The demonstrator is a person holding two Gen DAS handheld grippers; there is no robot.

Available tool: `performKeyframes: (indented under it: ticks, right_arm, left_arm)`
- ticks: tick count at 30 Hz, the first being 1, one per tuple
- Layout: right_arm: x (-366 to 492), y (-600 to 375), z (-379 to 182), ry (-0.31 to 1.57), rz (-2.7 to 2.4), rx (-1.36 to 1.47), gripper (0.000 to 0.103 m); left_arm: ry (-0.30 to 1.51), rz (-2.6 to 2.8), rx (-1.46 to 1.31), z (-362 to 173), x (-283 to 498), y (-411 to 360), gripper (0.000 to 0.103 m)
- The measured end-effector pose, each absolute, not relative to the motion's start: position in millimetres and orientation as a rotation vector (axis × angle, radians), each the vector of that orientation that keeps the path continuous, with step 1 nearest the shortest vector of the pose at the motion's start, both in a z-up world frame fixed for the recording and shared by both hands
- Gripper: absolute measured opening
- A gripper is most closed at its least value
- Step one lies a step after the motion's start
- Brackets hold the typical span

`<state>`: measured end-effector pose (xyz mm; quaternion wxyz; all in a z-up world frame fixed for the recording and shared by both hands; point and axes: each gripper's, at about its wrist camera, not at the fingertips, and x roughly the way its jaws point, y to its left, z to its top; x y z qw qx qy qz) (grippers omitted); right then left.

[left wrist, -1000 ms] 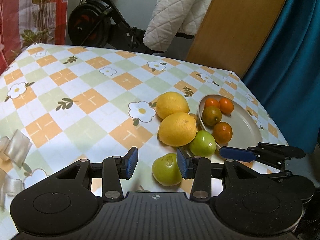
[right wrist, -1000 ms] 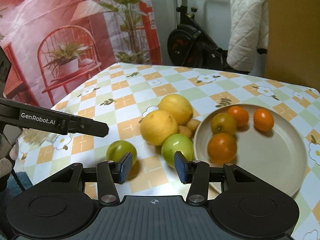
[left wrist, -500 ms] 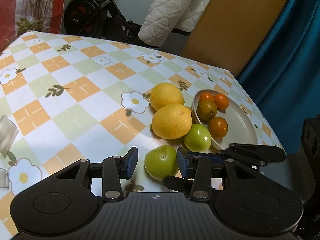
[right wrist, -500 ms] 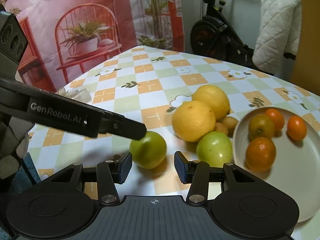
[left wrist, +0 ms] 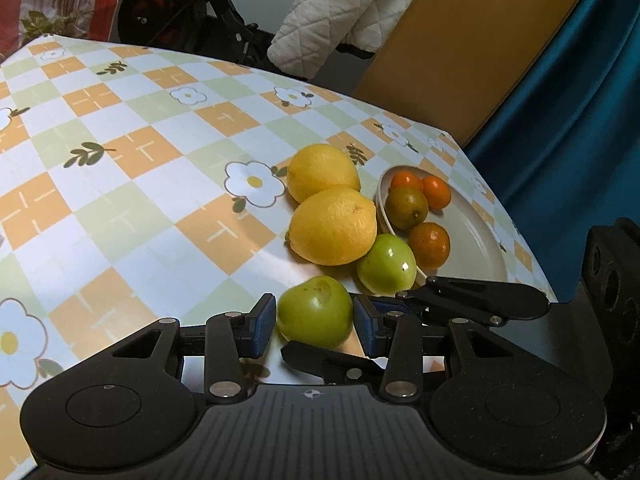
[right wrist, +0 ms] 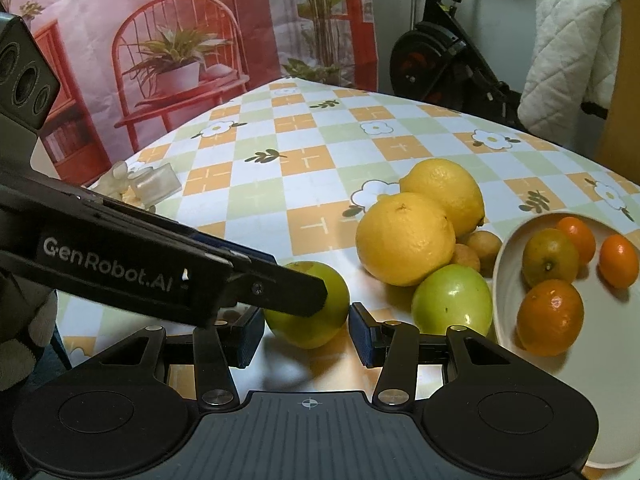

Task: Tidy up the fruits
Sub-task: 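Carry the green apple onto the plate and open the left gripper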

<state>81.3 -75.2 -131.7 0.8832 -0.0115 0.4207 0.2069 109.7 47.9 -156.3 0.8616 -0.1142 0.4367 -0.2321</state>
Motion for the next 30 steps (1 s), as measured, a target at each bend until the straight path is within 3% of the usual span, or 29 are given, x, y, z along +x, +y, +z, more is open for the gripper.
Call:
performKeyframes:
  ticks: [14,30]
  right_arm:
    - [71.1,-86.3,-129.0,0.864,0.426,0.03,0.042]
    - [58.4,-147.3,-85.2,0.735,0.321,0.101,0.042]
  left_arm:
    - [0.911,-0.487,-0.231,-152.1,102.0,39.4,0.045]
    - [0.809,-0.552,-0.133,-104.3,107.6,-23.7,0.045]
